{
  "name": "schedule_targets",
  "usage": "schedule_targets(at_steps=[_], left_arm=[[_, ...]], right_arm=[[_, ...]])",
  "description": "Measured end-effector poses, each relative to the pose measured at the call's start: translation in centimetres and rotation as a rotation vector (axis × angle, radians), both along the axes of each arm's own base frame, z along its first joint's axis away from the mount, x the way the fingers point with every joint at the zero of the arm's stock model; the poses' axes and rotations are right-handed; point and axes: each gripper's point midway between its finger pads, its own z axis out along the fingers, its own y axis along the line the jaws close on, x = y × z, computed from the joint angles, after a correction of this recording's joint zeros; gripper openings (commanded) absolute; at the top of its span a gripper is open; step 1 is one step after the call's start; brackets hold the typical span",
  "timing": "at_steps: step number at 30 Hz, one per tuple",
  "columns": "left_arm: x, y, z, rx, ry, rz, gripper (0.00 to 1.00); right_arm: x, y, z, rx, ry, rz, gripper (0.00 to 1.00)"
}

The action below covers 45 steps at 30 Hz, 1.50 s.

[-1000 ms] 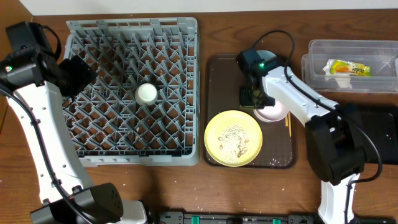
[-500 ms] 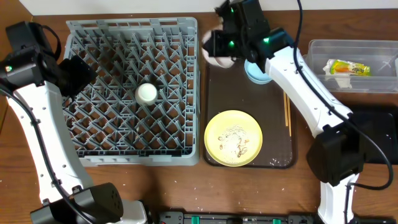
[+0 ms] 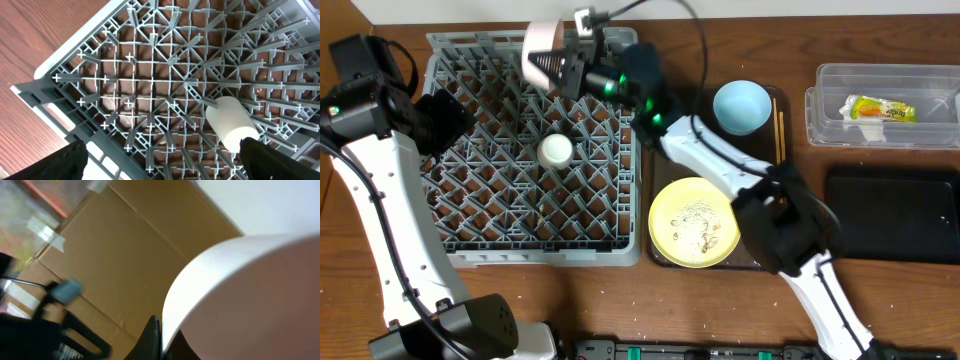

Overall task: Sort waste into correct bins and load items into the dishwasher
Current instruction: 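Lift the pink bowl with the right gripper and carry it over the rack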

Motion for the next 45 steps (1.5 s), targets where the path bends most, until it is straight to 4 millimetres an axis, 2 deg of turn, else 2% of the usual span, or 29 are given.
schedule_targets(at_steps=[4,8,10,14,20,22,27,32,40,43,45], left_arm=[[0.0,0.0,0.0,0.0,-0.001,0.0,0.98],[0.0,0.0,0.0,0.0,-0.001,0.0,0.98],[0.0,0.0,0.0,0.0,0.0,0.0,0.98],[0.0,0.0,0.0,0.0,-0.001,0.0,0.98],[0.0,0.0,0.0,0.0,0.0,0.0,0.98],[0.0,0.0,0.0,0.0,0.0,0.0,0.98],[0.0,0.0,0.0,0.0,0.0,0.0,0.98],[0.0,0.0,0.0,0.0,-0.001,0.0,0.98],[0.0,0.0,0.0,0.0,-0.001,0.0,0.98],[0.0,0.0,0.0,0.0,-0.001,0.0,0.98],[0.0,0.0,0.0,0.001,-0.001,0.0,0.98]], right_arm=[[0.7,1.6,-5.4,-0.038,0.119,0.025,0.01],[0.9,2.4,-7.6,-0.052,0.161,0.049,0.01],[0.9,2.5,-7.5,-0.052,0.164,0.056,0.01],[0.5,2.7,-6.0,-0.021,0.137,0.075,0.01],[-1.2,3.3,-4.4,0.015,0.081,0.14,0.01],[-1.6,3.8,-5.0,-0.011,0.102,0.153,0.01],[-2.1,4.8,-8.0,-0.103,0.155,0.152,0.01],[-1.3,4.4,-8.9,-0.129,0.15,0.124,0.02],[2.2,1.3,-10.2,-0.164,0.191,0.064,0.14],[2.6,0.7,-10.3,-0.176,0.194,0.07,0.23],[2.6,0.4,-11.3,-0.208,0.224,0.08,0.3]])
